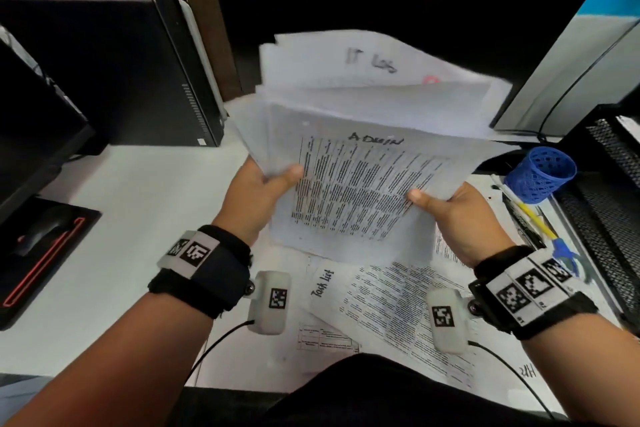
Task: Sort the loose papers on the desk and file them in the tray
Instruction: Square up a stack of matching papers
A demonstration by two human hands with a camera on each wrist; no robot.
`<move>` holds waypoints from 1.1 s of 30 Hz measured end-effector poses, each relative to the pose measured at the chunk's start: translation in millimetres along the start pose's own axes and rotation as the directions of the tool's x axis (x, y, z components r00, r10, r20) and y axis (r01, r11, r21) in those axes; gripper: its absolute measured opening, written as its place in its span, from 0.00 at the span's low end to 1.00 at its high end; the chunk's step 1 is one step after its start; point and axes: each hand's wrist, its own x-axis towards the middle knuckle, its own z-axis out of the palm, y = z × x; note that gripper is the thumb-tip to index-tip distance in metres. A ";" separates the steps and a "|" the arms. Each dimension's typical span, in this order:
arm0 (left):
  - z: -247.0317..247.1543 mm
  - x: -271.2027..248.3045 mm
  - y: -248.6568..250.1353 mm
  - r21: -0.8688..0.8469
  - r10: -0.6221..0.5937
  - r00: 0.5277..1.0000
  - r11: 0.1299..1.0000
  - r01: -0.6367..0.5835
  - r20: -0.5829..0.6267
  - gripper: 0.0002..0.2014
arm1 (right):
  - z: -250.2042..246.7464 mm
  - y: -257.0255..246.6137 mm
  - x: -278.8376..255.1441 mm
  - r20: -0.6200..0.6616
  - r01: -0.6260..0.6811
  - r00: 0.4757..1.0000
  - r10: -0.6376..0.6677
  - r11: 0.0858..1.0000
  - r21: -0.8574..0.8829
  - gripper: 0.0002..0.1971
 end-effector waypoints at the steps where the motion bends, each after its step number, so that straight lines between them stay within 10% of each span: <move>1: 4.7 -2.1 -1.0 0.017 -0.007 1.000 1.000 0.007 -0.010 0.19 | 3.4 -0.9 -0.7 -0.028 0.009 1.000 -0.009 1.000 -0.015 0.12; 9: 20.5 -12.1 20.1 -0.048 0.148 0.967 0.986 -0.161 -0.208 0.14 | 22.1 -27.2 -10.0 -0.169 0.245 0.954 -0.248 0.969 -0.039 0.18; 17: 12.2 -20.2 11.6 0.015 0.162 0.982 0.987 -0.162 -0.095 0.14 | 17.6 -26.9 -11.8 -0.134 0.197 0.971 -0.196 0.980 -0.006 0.32; 27: 9.4 -13.0 5.1 0.018 0.013 0.989 1.000 -0.010 -0.147 0.20 | 42.7 -55.9 1.8 -0.128 0.274 0.953 -0.275 0.961 -0.020 0.21; 33: 13.4 -21.2 11.7 -0.044 0.092 0.973 0.994 -0.104 -0.212 0.23 | 50.3 -83.3 -3.6 -0.223 0.455 0.847 -0.483 0.875 -0.167 0.20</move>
